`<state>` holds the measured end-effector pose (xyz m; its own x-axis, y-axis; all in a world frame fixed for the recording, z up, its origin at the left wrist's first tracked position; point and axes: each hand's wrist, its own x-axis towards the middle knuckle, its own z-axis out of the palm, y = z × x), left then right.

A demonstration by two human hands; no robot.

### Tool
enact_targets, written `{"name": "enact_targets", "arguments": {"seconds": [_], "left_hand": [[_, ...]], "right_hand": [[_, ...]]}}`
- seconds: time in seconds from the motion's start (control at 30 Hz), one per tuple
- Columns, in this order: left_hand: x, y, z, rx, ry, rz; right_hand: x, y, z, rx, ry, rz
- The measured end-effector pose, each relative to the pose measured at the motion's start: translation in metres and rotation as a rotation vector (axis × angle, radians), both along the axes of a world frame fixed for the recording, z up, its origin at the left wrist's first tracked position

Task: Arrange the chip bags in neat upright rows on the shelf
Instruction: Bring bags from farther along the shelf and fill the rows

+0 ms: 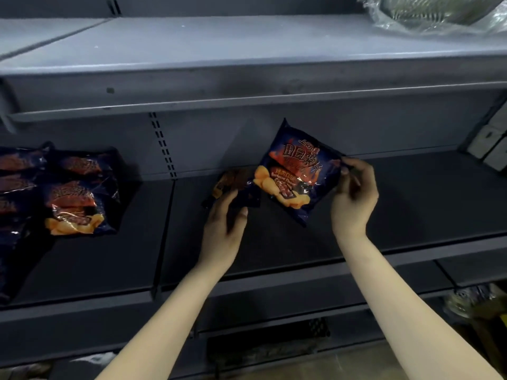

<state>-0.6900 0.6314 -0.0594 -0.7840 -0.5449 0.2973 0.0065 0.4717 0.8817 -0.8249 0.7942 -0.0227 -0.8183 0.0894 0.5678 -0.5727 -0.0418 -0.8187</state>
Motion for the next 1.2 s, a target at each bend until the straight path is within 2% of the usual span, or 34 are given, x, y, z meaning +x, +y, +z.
{"name": "enact_targets", "arguments": {"seconds": [0.1,0.17,0.3,0.4,0.47,0.53,0.63,0.7,0.8,0.97,1.03,1.1,1.2], "left_hand": [[0.004,-0.014,0.019,0.408,0.095,-0.202],[0.011,-0.025,0.022,0.581,0.043,-0.304],[0.034,-0.04,0.019,0.601,-0.018,-0.205],[0.063,-0.058,0.018,0.627,0.005,-0.078],[0.084,-0.073,0.019,0.627,0.036,0.021],[0.104,-0.085,0.02,0.618,0.068,0.113],[0.135,-0.102,0.02,0.602,0.113,0.219],[0.155,-0.115,0.018,0.589,0.125,0.289],[0.184,-0.131,0.008,0.573,0.127,0.351],[0.21,-0.159,-0.009,0.547,0.092,0.416],[0.213,-0.174,-0.007,0.409,0.035,0.468],[0.217,-0.186,-0.003,0.165,-0.058,0.539],[0.221,-0.197,-0.006,-0.083,-0.104,0.51]], "right_hand": [[0.011,-0.009,0.01,0.037,0.013,0.129],[0.022,-0.019,0.011,0.096,-0.014,0.261],[0.034,-0.045,0.014,0.091,-0.075,0.537],[0.047,-0.075,0.012,-0.015,-0.286,0.724],[0.06,-0.095,0.008,0.026,-0.433,0.837],[0.075,-0.115,0.001,0.204,-0.48,0.96],[0.107,-0.149,-0.011,0.443,-0.327,1.147],[0.132,-0.172,-0.018,0.494,-0.244,1.242],[0.165,-0.196,-0.025,0.444,-0.288,1.3],[0.193,-0.225,-0.037,0.544,-0.279,1.174],[0.192,-0.238,-0.037,0.623,-0.337,1.183],[0.19,-0.25,-0.039,0.69,-0.421,1.223],[0.198,-0.264,-0.044,0.708,-0.459,1.161]]}}
